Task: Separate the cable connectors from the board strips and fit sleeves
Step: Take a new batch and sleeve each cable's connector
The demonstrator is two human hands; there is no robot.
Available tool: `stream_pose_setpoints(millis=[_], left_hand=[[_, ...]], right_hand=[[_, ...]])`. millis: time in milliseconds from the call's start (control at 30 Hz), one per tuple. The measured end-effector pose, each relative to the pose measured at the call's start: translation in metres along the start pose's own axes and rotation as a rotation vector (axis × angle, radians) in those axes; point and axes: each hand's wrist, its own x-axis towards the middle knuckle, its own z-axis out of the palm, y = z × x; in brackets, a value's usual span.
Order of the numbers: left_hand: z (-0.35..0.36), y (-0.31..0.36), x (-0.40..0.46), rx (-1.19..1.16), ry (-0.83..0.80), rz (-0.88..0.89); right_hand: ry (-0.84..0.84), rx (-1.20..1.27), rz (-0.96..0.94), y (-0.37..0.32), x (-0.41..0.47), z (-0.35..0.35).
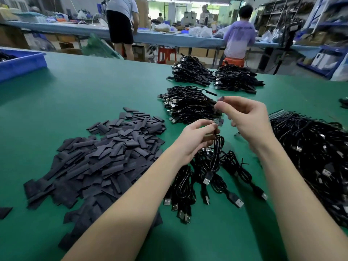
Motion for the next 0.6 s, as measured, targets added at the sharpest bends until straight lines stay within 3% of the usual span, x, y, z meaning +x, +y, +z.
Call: stream_pose_setpoints(millis=[167,300,600], left_hand=[[-0.006,0.003,0.006,0.075,-0.053,-0.020],[-0.008,0.012,0.006,0.227,-0.115,0.000],[-0.009,0.017,0.005,0.246,-0.238,0.029]], right_hand=[[0.186,0.203,0.214,0.023,-0.019,-0.019],[0.186,0.315,0.226,0.026,-0.019,-0.019],[0.186,0.397,0.249,0.021,-0.021,-0.015]])
